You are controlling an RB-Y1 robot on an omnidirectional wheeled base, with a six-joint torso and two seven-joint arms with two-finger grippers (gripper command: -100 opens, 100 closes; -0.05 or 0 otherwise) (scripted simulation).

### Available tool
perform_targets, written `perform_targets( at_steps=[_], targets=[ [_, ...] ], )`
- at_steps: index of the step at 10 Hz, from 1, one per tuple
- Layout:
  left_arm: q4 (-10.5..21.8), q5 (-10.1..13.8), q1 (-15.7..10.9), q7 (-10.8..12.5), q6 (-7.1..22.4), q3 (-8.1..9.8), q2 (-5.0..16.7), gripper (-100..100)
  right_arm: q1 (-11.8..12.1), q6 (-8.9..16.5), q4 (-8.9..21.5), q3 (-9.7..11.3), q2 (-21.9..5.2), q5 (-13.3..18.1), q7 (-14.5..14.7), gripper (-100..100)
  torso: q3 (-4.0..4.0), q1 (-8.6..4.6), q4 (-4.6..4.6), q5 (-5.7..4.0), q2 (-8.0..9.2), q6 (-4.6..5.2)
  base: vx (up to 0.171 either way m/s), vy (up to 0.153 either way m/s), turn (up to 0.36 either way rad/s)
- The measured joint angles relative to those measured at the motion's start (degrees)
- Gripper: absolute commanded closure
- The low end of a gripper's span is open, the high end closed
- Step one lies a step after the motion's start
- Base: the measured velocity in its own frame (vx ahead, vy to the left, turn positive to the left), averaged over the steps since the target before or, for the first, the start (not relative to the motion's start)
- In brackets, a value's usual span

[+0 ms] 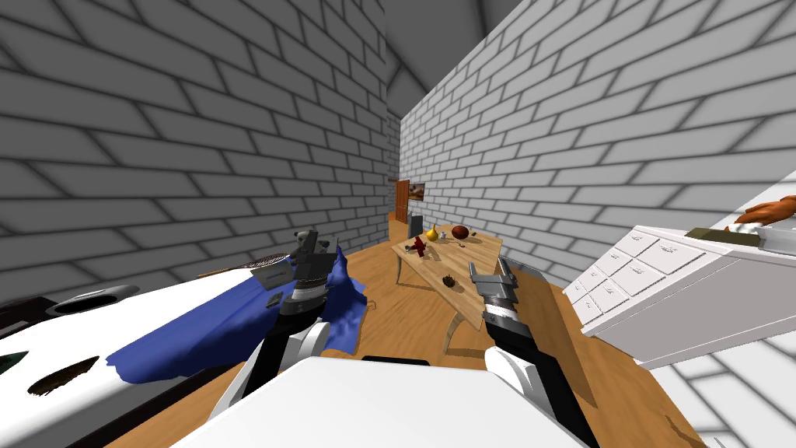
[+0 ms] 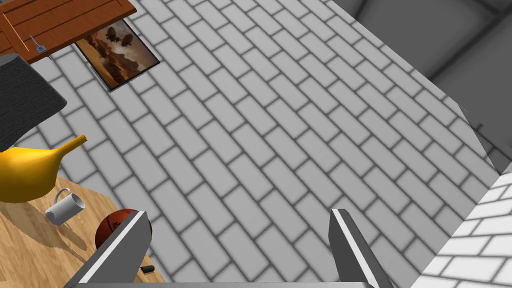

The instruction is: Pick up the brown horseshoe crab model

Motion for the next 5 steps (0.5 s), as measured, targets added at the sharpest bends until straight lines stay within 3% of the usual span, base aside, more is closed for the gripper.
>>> perform_targets(
  at_steps=[5],
  targets=[
    [0.00,0.00,0.00,0.00,0.00,0.00,0.00,0,-0.20,-1.44,2.01,0.02,-0.49,-7.29,-2.05,-100,-0.03,-0.06,-0.01,-0.02,-0.05,-0.01,-0.020,0.030,0.048]
  ],
)
